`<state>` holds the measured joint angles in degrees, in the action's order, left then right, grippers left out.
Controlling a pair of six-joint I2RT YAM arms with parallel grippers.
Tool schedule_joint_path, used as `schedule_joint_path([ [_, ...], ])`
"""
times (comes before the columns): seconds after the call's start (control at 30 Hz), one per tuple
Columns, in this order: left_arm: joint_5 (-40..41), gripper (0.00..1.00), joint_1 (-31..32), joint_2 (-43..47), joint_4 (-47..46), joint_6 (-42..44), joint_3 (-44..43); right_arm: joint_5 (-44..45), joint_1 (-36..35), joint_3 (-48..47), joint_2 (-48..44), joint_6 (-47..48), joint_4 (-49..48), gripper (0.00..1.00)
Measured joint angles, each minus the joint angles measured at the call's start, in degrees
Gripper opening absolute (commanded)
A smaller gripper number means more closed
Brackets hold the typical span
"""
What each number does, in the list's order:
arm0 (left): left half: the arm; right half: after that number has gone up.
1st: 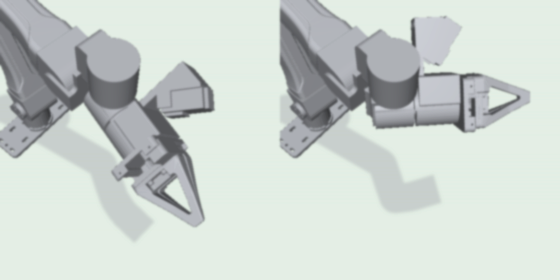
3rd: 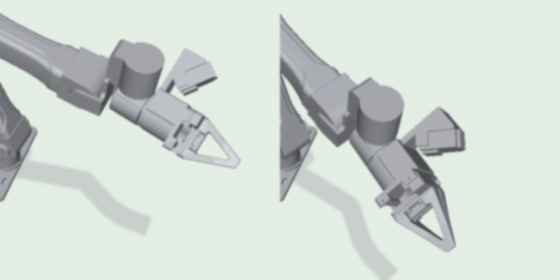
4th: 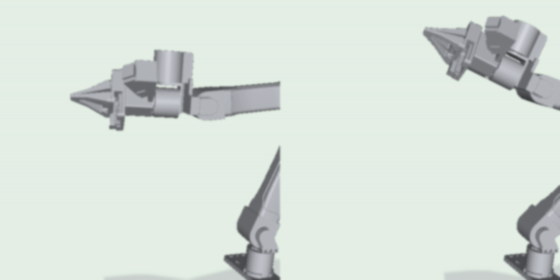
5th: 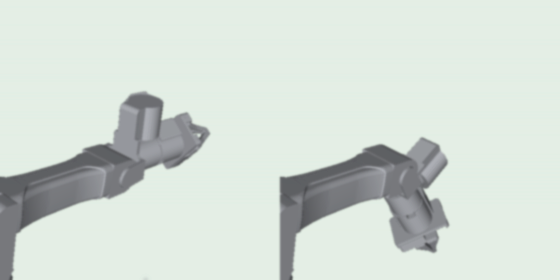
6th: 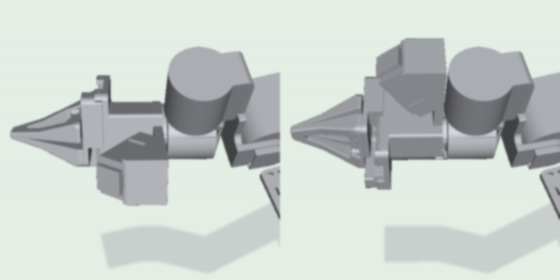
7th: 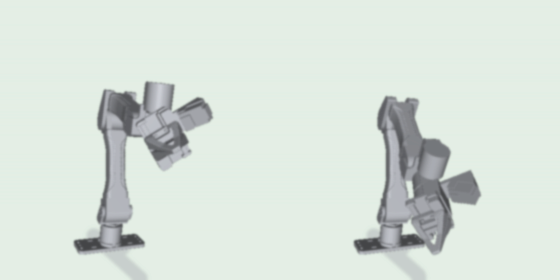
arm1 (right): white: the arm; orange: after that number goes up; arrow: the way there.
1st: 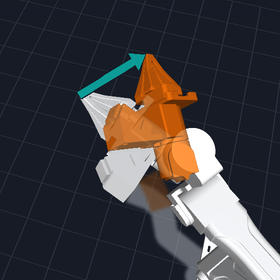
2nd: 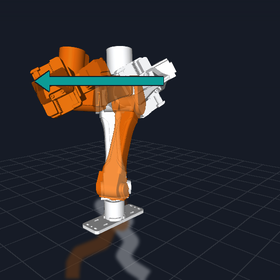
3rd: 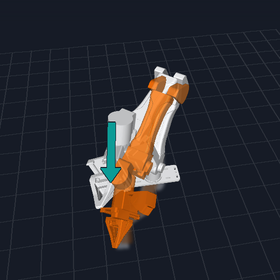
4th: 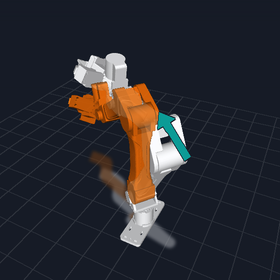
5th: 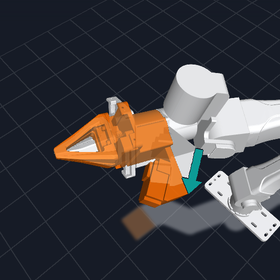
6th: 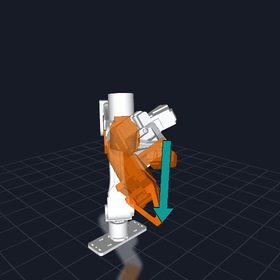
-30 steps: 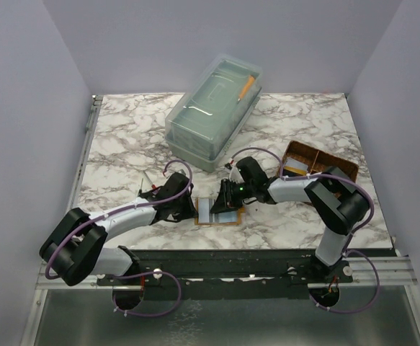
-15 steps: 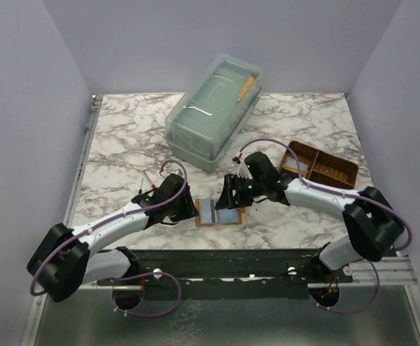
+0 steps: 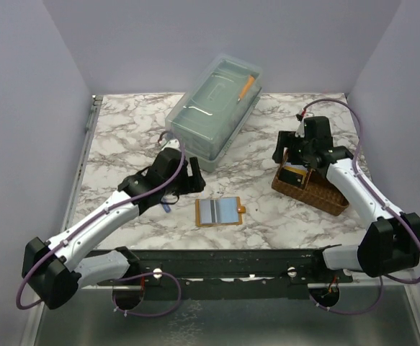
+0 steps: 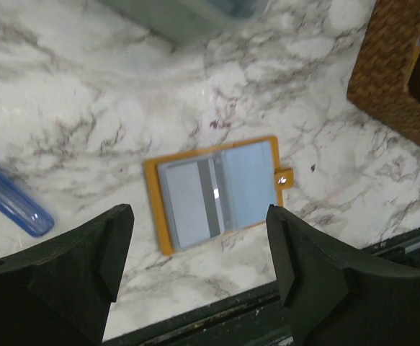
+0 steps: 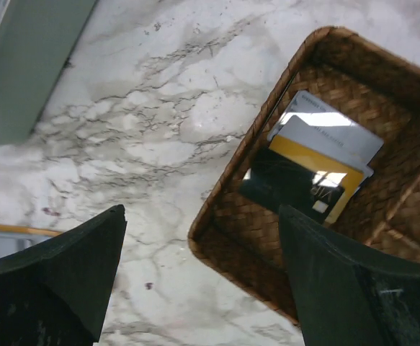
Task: Put the credit cards into the card holder
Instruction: Insert the credit card into the card holder, then pick up the credit card from the storage box.
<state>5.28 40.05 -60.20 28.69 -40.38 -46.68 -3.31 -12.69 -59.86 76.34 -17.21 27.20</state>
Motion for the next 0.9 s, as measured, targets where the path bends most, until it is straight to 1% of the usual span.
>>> schedule_joint_path([
  [0.03, 0.9, 0.81, 0.0, -1.8, 1.4, 1.1, -3.6, 0.1, 0.1, 0.0, 0.1, 3.5, 0.0, 0.96],
  [0.07, 2.4, 0.81, 0.0, -3.6, 3.3, 2.9, -7.1, 0.1, 0.1, 0.0, 0.3, 7.2, -0.2, 0.99],
  [0.13, 3.1, 0.82, -0.1, -6.3, 3.6, 3.8, -12.2, 0.1, 0.2, 0.0, 1.0, 14.5, -0.4, 1.0],
  [0.2, 4.7, 0.83, -0.2, -9.8, 6.4, 6.5, -18.2, -0.9, 1.0, 0.2, 2.1, 21.6, -0.9, 1.0],
  [0.27, 6.0, 0.83, -0.4, -12.7, 7.5, 9.0, -22.2, -3.0, 3.5, 0.9, 2.8, 28.2, -1.6, 0.99],
  [0.4, 6.3, 0.83, -2.3, -17.4, 9.4, 14.3, -25.4, -10.2, 10.7, 1.4, 4.3, 40.3, -1.6, 0.99],
  [0.5, 4.6, 0.83, -6.1, -20.5, 11.1, 17.5, -26.9, -15.4, 14.9, 1.4, 6.3, 49.7, -0.2, 0.97],
  [0.67, 1.9, 0.83, -12.8, -22.7, 12.0, 20.4, -28.8, -22.2, 15.8, 0.5, 12.4, 61.6, 4.2, 0.96],
  [0.77, -0.2, 0.83, -14.1, -23.3, 12.2, 21.3, -29.7, -25.7, 15.7, 0.1, 14.1, 66.6, 6.4, 0.95],
  [0.9, -2.9, 0.83, -15.8, -24.5, 12.8, 22.1, -30.9, -27.5, 15.7, -1.6, 17.9, 70.2, 7.6, 0.94],
])
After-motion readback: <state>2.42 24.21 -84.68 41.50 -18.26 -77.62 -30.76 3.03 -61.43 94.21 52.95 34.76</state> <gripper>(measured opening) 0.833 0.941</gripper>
